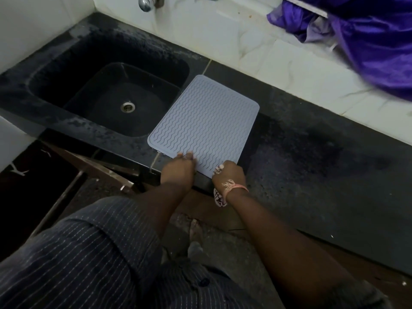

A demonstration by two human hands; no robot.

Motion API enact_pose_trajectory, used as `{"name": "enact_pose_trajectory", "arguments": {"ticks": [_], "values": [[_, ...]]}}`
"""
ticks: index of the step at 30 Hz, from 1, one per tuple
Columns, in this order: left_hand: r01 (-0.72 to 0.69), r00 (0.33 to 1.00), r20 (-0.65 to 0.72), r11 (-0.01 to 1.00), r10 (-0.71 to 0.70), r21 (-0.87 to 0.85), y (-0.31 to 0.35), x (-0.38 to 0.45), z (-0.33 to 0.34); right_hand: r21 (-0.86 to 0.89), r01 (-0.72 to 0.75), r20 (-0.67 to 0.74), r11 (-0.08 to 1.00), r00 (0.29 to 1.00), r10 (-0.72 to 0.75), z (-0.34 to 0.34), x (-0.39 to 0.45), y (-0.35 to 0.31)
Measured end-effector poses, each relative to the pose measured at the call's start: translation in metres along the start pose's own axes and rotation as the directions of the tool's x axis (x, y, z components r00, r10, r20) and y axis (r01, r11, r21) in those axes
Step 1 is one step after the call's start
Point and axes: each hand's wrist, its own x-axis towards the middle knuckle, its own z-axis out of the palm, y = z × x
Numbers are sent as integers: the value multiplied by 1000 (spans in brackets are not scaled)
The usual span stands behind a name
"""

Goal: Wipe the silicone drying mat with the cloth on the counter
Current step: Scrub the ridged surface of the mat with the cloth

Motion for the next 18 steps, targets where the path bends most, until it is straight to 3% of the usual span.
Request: {"name": "enact_pose_trajectory", "arguments": {"ticks": [8, 11, 15, 18], "values": [[36, 997, 59, 993, -43, 116, 7, 5, -7, 9, -12, -17, 1000, 1000, 12, 16, -2, -15], [89, 996, 6, 995, -89, 36, 4, 8, -6, 44, 28, 13, 999, 1000, -28, 17, 4, -22], [74, 995, -63, 993, -80, -91, -6, 6, -14, 138, 108, 187, 985, 973, -133, 9, 26, -46], [75, 966, -232, 983, -113, -166, -23, -2, -15, 214, 157, 236, 964, 950, -206, -16, 48, -46]]}}
